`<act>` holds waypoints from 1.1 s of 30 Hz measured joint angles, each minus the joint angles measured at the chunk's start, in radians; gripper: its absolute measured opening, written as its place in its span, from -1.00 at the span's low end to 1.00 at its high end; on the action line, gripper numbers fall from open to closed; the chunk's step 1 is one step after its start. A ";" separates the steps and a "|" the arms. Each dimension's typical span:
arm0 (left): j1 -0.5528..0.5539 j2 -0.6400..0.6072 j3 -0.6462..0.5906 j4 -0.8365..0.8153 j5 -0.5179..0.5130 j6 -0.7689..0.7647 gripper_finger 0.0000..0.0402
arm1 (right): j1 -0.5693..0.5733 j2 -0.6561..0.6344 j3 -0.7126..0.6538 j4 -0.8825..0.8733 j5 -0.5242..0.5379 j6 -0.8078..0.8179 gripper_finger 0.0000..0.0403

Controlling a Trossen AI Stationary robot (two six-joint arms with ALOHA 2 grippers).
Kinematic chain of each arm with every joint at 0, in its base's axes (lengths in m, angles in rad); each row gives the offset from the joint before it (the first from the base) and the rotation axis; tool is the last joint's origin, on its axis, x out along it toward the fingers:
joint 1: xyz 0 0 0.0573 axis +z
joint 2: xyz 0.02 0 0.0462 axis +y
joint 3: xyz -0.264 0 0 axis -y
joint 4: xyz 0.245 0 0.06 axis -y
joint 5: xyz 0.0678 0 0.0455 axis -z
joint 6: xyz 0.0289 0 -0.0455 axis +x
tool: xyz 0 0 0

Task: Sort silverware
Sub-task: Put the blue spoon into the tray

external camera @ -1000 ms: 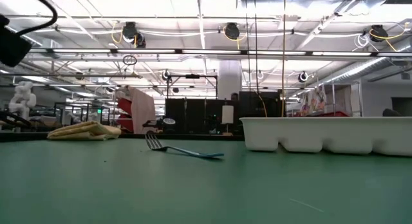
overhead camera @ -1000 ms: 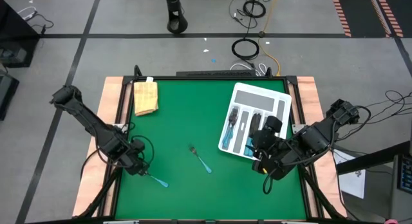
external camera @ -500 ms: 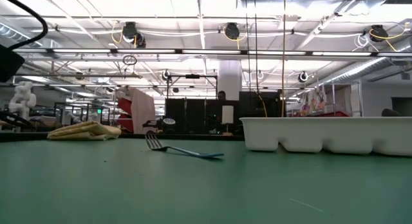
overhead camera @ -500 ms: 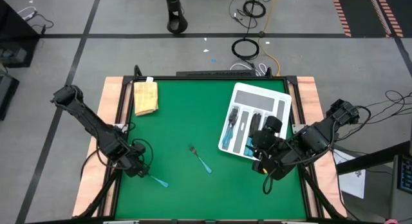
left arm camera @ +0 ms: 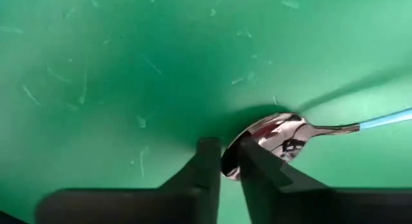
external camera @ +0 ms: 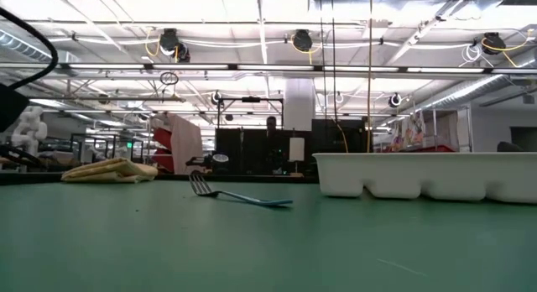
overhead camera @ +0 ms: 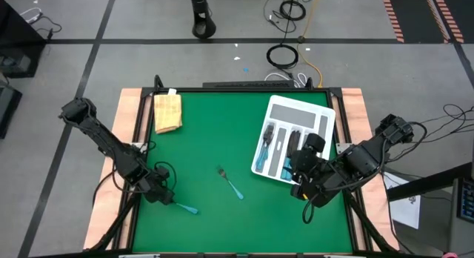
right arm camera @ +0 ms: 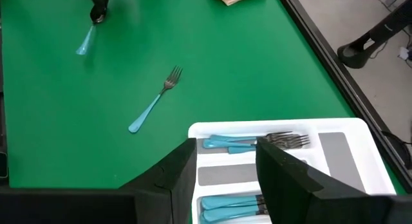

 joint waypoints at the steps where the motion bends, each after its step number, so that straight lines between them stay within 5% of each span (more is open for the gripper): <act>1: 0.000 0.001 -0.001 0.009 -0.002 0.002 -0.77 | 0.000 0.000 0.000 0.000 -0.002 0.000 -0.26; 4: 0.000 0.002 -0.002 0.047 -0.018 0.006 -0.94 | 0.000 0.000 0.000 -0.005 -0.018 -0.003 -0.26; 12: 0.000 0.004 -0.003 0.144 -0.112 -0.003 -0.98 | 0.000 0.000 0.000 -0.018 -0.021 -0.001 -0.26; 22: 0.026 0.005 0.081 0.201 -0.409 -0.048 -1.00 | 0.000 0.000 0.000 -0.038 -0.021 -0.001 -0.26; 26: 0.077 0.004 0.131 0.195 -0.486 0.024 -1.00 | 0.000 0.000 0.000 -0.054 -0.018 -0.001 -0.26; 33: 0.245 0.004 0.228 0.184 -0.464 0.249 -1.00 | 0.000 0.000 0.000 -0.098 0.018 0.003 -0.26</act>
